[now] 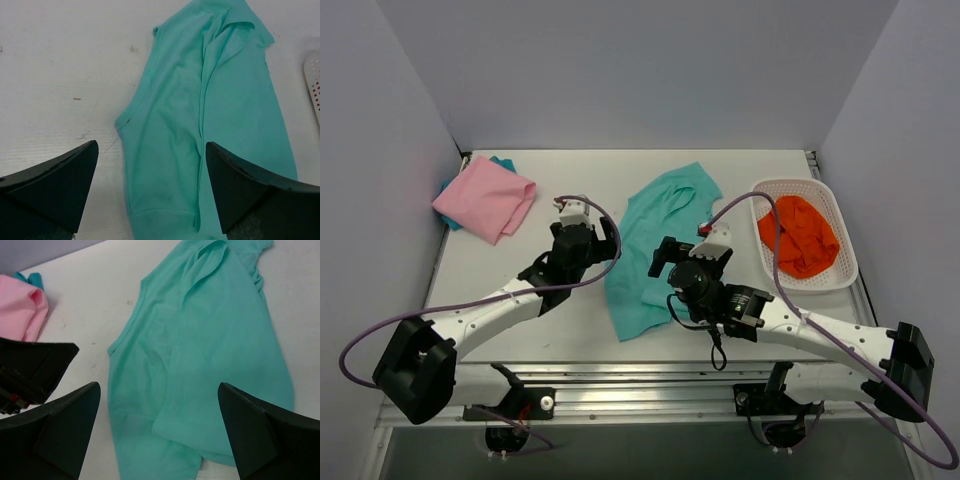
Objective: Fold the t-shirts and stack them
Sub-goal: Flatten the tshirt out
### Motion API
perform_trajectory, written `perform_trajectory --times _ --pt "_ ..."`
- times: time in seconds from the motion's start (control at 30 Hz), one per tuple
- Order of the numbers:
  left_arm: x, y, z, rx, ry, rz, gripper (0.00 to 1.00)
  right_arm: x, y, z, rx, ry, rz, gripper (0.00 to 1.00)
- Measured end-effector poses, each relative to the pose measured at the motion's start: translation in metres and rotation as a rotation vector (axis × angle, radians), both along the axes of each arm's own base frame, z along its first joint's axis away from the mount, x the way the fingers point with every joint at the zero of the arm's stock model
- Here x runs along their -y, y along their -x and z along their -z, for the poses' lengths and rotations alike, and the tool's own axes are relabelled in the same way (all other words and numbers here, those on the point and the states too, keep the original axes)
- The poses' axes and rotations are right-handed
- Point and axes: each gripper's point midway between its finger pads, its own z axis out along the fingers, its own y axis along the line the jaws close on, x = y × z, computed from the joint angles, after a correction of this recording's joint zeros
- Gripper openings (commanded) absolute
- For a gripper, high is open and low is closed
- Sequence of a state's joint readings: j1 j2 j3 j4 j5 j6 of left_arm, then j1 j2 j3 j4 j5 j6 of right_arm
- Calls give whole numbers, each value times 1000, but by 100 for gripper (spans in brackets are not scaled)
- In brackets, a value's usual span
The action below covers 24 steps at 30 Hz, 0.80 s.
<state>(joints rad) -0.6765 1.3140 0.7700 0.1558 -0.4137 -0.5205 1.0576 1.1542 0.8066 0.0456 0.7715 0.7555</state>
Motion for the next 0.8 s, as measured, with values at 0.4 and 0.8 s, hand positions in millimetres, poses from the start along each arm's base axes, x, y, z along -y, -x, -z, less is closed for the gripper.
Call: perform_trajectory --times 0.4,0.8 --pt "23 79 31 -156 -50 33 97 35 21 2 19 -50 15 100" --pt "-1 153 123 -358 -96 -39 98 52 19 -2 23 -96 24 100"
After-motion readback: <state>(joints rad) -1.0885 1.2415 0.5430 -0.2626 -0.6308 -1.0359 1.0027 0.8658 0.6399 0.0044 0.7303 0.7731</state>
